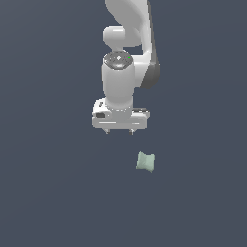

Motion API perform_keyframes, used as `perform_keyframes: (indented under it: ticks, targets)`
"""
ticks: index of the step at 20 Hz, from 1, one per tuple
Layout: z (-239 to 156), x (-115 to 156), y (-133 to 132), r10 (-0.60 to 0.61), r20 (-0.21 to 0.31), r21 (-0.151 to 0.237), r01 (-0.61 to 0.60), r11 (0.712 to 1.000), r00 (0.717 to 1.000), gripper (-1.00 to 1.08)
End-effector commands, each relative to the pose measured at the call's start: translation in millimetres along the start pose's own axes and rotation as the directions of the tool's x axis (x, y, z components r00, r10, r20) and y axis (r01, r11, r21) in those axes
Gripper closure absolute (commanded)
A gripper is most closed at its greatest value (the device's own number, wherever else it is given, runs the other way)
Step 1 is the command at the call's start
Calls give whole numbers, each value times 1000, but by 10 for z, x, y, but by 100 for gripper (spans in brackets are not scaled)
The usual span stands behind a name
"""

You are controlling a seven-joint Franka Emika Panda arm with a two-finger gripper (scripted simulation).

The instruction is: Pick up the object and move it to a goal position.

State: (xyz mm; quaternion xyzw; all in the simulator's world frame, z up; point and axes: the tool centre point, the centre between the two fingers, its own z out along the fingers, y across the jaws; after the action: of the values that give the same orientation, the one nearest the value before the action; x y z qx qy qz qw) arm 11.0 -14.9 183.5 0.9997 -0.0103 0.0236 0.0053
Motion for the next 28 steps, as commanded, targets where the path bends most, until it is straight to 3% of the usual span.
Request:
perform_keyframes:
  ticks: [1,10,15,28]
  targets:
    - [0,0,0,0,0,0,0,1000,1000,-92]
    - [167,-145,-200,-47,53,-5,47,999,997,-92]
    - [170,-141,-204,-46,53,-5,46,999,998,-92]
    - [414,165,-533,40,51,-4,-40,999,998,-92]
